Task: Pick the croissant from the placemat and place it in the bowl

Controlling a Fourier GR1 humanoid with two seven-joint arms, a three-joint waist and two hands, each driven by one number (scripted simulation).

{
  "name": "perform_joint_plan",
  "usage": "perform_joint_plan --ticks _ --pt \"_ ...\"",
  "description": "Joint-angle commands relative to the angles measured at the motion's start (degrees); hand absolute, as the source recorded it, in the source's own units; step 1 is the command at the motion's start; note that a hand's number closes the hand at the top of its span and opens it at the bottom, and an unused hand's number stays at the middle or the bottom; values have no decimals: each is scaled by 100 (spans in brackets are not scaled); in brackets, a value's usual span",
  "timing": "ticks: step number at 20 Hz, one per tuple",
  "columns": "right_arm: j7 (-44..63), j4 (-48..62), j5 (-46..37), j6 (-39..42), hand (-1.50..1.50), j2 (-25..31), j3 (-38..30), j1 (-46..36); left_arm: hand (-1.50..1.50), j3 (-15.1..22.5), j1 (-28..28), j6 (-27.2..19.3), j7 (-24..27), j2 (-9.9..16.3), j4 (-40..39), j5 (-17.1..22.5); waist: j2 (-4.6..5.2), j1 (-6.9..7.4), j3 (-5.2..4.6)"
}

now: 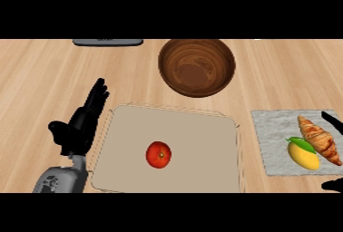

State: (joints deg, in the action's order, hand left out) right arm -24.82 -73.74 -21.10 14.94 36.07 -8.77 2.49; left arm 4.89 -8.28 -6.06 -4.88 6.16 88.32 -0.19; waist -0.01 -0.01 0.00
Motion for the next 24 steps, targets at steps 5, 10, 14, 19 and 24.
perform_joint_plan --ticks 5,10,14,19,24 --pt "27 672 -1172 -1002 -150 -321 168 -336 0 -101 -185 5 -150 -82 -42 -55 6 9 2" --pt "-449 2094 -1515 -1061 -150 -158 25 -1129 0 -87 135 110 79 -108 60 -106 8 43 3" --pt "-627 2062 -1603 -981 -150 -395 83 -1087 0 -106 -111 154 42 -207 -142 -170 4 12 1" --pt "-1369 2245 -2288 -1342 150 -38 506 -1052 0 -78 118 81 -10 -222 240 -165 7 47 5" --pt "-1308 2066 -2199 -1127 150 -230 508 -1064 0 -122 16 143 -129 -171 154 -173 -3 18 1"
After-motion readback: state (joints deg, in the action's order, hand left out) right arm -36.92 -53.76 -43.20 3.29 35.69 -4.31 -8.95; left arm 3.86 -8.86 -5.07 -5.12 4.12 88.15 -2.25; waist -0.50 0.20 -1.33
